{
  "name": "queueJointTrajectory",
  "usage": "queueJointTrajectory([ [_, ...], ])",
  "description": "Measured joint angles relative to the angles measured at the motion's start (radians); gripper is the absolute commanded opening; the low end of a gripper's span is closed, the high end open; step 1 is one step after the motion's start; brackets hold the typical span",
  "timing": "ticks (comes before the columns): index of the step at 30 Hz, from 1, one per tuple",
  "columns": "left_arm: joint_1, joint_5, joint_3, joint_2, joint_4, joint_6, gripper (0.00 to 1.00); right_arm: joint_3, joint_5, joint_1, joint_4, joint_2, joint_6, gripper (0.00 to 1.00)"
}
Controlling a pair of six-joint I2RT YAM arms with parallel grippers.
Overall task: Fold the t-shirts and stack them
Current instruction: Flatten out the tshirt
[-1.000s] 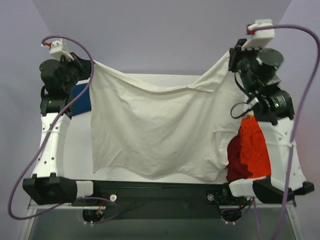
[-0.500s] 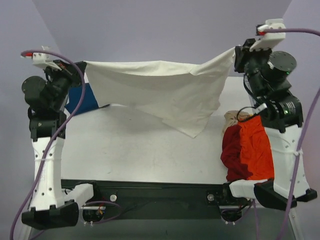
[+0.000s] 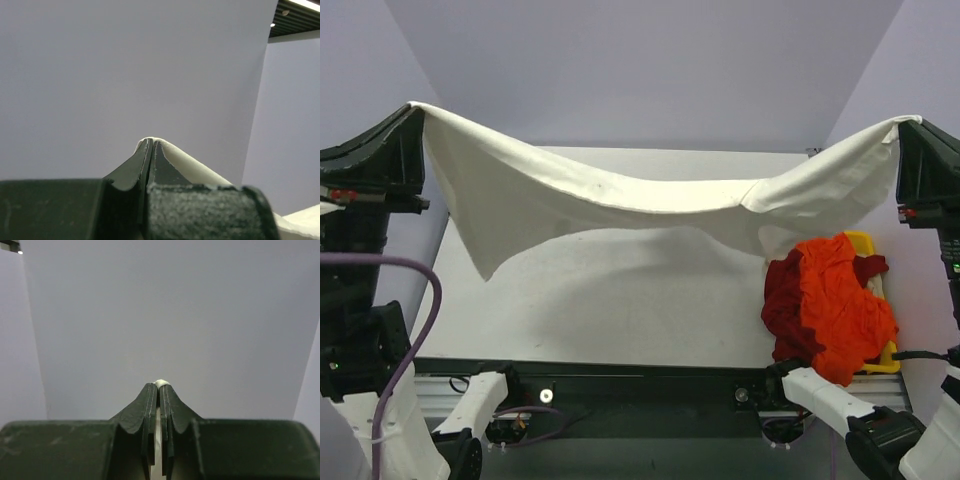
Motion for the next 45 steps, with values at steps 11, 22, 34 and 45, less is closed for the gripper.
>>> queueJointTrajectory([
  [11,0.0,0.022,0.057,-0.001,0.072,0.01,0.0,0.127,-0.097,0.0,0.034,0.078,0.018,0.0],
  [22,0.003,-0.069,-0.364,0.52,0.235,-0.008,0.45,0.032,0.022,-0.088,0.186,0.69,0.088,0.05],
  [34,-0.016,-0.023,-0.588,0.902,0.267,-0.042,0.76,0.011,0.023,-0.223,0.042,1.341,0.23,0.93],
  [45,-0.064,-0.022,-0.784,0.731,0.343,-0.012,0.77,-0.597,-0.031,-0.073,0.274,0.816,0.355,0.93],
])
